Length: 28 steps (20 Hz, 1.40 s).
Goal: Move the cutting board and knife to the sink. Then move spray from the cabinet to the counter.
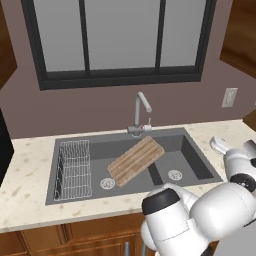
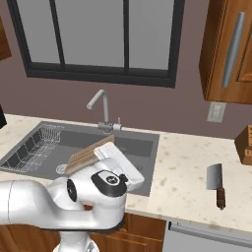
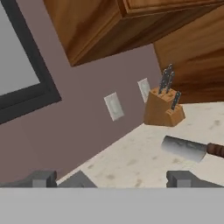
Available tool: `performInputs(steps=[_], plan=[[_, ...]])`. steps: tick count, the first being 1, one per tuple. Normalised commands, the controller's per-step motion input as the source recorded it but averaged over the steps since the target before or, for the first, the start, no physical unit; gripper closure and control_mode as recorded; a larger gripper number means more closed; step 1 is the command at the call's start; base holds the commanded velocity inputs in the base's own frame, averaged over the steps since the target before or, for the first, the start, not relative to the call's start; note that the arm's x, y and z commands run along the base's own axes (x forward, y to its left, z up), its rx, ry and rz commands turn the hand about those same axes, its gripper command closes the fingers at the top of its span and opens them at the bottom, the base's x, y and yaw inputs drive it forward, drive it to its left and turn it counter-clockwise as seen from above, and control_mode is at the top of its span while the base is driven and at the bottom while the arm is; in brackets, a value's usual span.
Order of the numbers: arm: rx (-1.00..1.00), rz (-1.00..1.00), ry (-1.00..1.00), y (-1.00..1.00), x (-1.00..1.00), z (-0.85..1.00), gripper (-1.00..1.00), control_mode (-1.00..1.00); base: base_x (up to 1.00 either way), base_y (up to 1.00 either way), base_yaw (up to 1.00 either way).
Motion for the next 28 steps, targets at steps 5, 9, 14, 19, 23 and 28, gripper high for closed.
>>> performInputs(steps=[5, 9, 14, 19, 23, 28], plan=[[0.57, 0.0, -0.19, 0.0, -0.25, 1.0, -1.0, -1.0, 0.0, 0.0, 0.0], [0.58, -0.02, -0.21, 0.09, -0.31, 1.0, -1.0, -1.0, 0.0, 0.0, 0.0], [0.6, -0.07, -0.26, 0.19, -0.39, 1.0, -1.0, -1.0, 0.0, 0.0, 0.0], [0.65, -0.08, -0.3, 0.21, -0.34, 1.0, -1.0, -1.0, 0.0, 0.0, 0.0], [0.68, -0.07, -0.31, 0.21, -0.31, 0.98, -1.0, -1.0, 0.0, 0.0, 0.0], [0.64, -0.07, -0.3, 0.15, -0.32, 1.0, -1.0, -1.0, 0.0, 0.0, 0.0]])
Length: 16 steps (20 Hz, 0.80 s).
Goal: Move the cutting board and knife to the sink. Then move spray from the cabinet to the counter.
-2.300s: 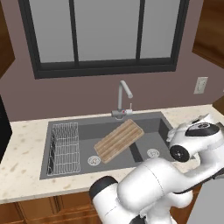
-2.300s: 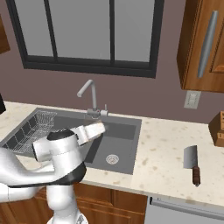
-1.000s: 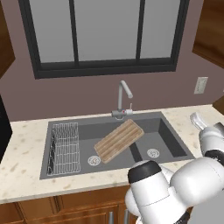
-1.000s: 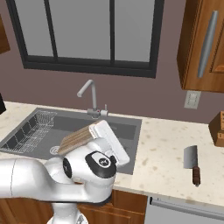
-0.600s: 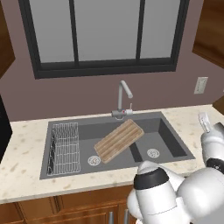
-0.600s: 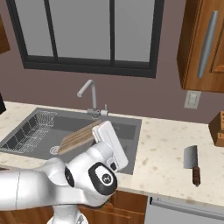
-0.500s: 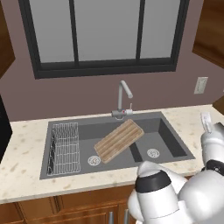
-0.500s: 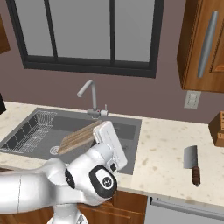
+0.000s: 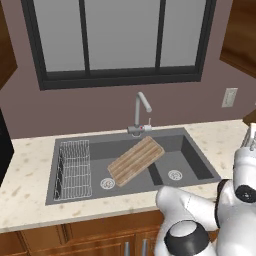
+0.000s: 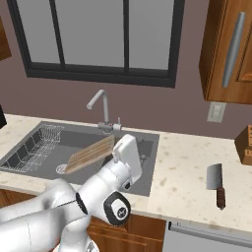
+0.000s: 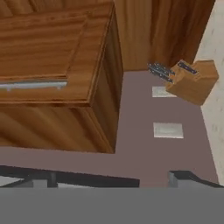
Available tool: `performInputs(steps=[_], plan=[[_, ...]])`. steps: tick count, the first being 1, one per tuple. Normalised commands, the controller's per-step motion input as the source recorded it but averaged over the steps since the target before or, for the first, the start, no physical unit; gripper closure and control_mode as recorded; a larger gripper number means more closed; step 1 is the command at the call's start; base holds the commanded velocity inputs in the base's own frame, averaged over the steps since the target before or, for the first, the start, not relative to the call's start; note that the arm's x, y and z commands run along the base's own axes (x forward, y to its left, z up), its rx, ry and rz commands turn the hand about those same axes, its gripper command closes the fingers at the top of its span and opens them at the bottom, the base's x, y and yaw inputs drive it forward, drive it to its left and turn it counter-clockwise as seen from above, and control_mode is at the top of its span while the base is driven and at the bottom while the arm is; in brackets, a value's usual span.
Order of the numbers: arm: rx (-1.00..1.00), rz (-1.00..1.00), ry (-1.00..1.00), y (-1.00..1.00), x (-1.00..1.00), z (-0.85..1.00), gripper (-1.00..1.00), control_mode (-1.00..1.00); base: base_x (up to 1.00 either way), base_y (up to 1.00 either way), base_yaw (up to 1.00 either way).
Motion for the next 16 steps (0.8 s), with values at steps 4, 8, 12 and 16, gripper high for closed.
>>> performInputs(steps=[4, 8, 12, 16], plan=[[0.6, -0.04, -0.27, 0.05, -0.28, 1.0, -1.0, -1.0, 0.0, 0.0, 0.0], [0.6, -0.04, -0.25, 0.04, -0.31, 1.0, -1.0, -1.0, 0.0, 0.0, 0.0], [0.6, -0.05, -0.24, 0.09, -0.39, 1.0, -1.0, -1.0, 0.0, 0.0, 0.0], [0.62, -0.08, -0.19, 0.17, -0.56, 1.0, -1.0, -1.0, 0.0, 0.0, 0.0]])
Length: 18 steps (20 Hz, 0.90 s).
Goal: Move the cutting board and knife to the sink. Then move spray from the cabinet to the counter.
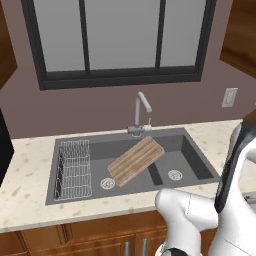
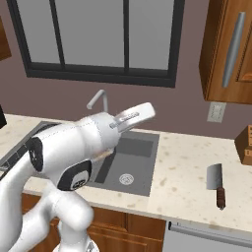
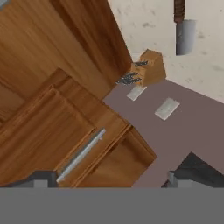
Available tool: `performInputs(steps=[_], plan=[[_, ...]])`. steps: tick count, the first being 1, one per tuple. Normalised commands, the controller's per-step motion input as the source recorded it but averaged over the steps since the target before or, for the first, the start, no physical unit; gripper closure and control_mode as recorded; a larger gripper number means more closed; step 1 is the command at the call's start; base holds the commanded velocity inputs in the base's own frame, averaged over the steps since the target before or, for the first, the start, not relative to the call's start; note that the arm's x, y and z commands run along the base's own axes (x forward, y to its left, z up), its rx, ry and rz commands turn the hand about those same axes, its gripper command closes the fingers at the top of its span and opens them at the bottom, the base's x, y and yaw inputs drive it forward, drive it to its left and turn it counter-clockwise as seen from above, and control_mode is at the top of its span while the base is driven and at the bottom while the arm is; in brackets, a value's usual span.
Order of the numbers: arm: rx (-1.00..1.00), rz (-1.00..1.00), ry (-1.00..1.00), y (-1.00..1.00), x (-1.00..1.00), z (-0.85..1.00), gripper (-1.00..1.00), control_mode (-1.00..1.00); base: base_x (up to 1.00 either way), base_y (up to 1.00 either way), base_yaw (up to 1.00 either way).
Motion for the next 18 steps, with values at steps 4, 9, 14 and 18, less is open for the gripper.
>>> performInputs(steps=[4, 9, 14, 18], plan=[[0.71, -0.27, -0.05, 0.16, -0.97, 0.47, -1.0, -1.0, 0.0, 0.0, 0.0], [0.66, -0.44, 0.11, 0.06, -0.95, -0.01, -1.0, -1.0, 0.0, 0.0, 0.0], [0.59, -0.35, 0.34, 0.0, -0.15, -0.02, -1.0, -1.0, 0.0, 0.0, 0.0], [0.58, -0.07, 0.5, -0.01, 0.69, -0.02, -1.0, -1.0, 0.0, 0.0, 0.0]])
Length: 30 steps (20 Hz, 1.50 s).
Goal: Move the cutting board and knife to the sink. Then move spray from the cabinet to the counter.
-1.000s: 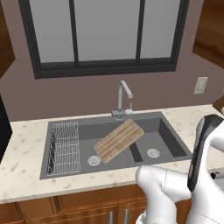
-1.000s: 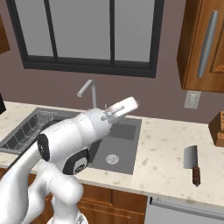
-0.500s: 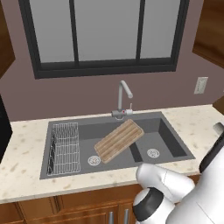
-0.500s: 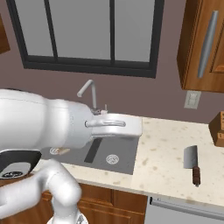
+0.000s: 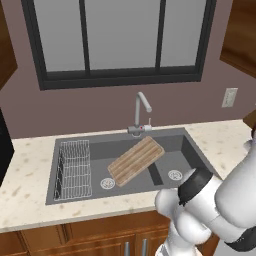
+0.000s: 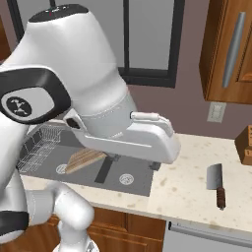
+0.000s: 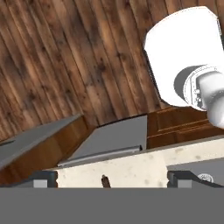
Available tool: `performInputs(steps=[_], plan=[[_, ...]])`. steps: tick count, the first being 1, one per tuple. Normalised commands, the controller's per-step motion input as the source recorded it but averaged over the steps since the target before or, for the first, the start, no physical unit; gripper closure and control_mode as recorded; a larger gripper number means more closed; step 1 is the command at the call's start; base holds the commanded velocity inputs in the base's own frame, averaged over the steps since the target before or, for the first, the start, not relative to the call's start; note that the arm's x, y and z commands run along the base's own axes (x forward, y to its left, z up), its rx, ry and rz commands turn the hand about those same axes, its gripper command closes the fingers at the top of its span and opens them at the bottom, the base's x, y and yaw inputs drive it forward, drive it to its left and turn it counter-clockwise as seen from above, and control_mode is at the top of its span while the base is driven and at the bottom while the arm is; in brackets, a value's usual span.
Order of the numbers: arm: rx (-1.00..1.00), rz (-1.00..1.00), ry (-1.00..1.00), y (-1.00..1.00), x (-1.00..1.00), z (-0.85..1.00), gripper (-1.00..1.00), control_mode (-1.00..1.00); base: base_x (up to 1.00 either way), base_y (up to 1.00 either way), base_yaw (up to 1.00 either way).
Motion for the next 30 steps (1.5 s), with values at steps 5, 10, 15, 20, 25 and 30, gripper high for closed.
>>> performInputs(steps=[5, 10, 15, 20, 25, 30], plan=[[0.46, 0.04, 0.19, 0.02, 0.56, -0.5, -1.0, -1.0, 0.0, 0.0, 0.0], [0.33, 0.1, -0.21, 0.3, 0.07, -1.0, -1.0, -1.0, 0.0, 0.0, 0.0], [0.3, 0.01, -0.56, 0.28, -0.06, -0.74, -1.0, -1.0, 0.0, 0.0, 0.0], [0.01, -0.01, -0.26, 0.1, 0.05, 0.03, -1.0, -1.0, 0.0, 0.0, 0.0], [-0.11, -0.11, 0.15, -0.01, 0.46, 0.01, -1.0, -1.0, 0.0, 0.0, 0.0], [-0.17, -0.07, 0.28, -0.15, 0.53, -0.21, -1.0, -1.0, 0.0, 0.0, 0.0]])
